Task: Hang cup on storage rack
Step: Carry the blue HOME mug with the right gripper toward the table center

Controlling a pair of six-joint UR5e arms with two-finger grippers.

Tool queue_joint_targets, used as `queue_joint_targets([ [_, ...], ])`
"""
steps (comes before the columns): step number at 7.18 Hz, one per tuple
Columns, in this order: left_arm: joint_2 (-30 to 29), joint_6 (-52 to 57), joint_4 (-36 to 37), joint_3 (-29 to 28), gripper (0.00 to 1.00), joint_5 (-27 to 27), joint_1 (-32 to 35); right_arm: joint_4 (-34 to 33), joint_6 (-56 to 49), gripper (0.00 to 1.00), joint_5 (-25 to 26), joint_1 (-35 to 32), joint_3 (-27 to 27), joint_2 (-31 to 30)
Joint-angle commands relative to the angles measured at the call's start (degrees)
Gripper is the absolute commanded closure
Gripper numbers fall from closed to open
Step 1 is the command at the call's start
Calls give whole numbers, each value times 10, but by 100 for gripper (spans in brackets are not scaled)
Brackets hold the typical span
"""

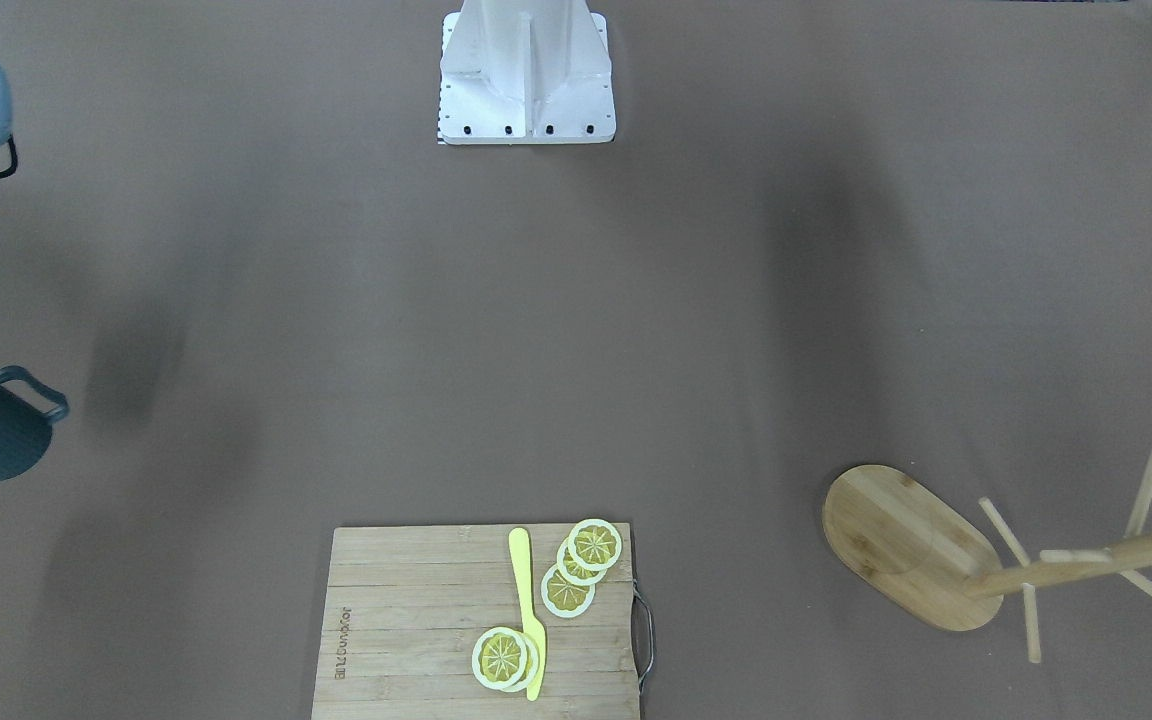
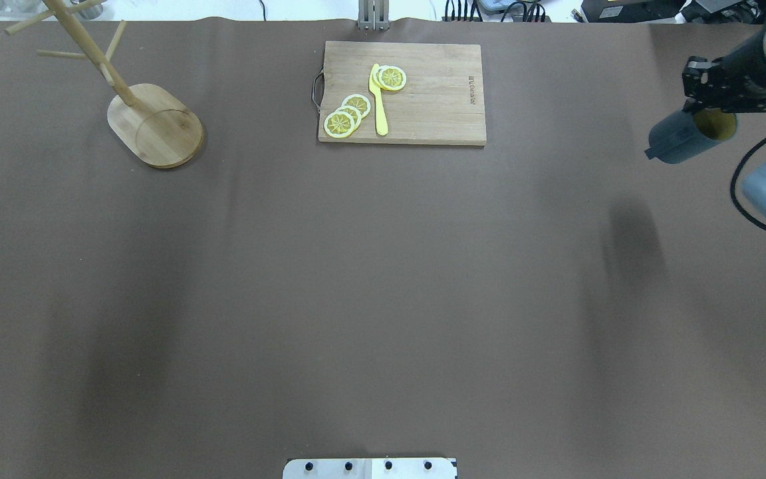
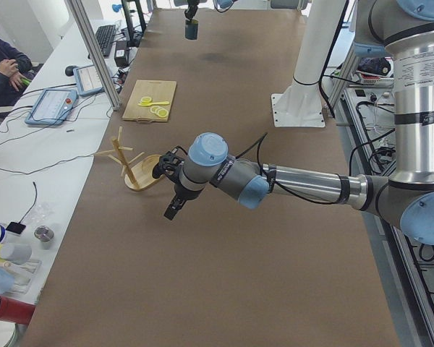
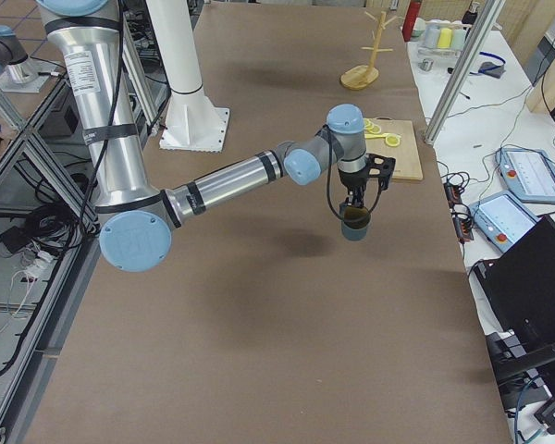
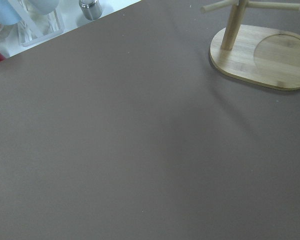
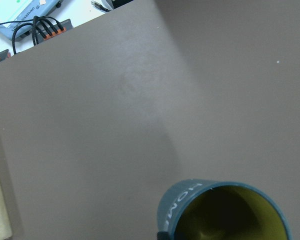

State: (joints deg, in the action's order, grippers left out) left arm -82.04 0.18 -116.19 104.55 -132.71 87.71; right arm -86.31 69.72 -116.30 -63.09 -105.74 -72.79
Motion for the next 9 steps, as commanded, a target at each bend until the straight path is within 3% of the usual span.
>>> queue_joint_targets([
  [1,-1,0,0,-2,1,0,0,-95,142,100,56,89,-23,82],
  [2,-1,0,0,-2,1,0,0,-104,204,100,76,124,-21,103],
  [5,-1,0,0,-5,1,0,0,-197,410,100,169,249,-19,184],
  [6,-1,0,-1,-4,1,0,0,-247,482,100,178,282,-2,227],
  [7,1,0,-2,-2,1,-1,1,-300,531,100,178,303,30,284],
  [8,2,0,-2,-2,1,-1,1,-303,581,100,177,319,82,331],
  [9,2,0,-2,-2,1,-1,1,-302,628,100,176,329,179,400],
])
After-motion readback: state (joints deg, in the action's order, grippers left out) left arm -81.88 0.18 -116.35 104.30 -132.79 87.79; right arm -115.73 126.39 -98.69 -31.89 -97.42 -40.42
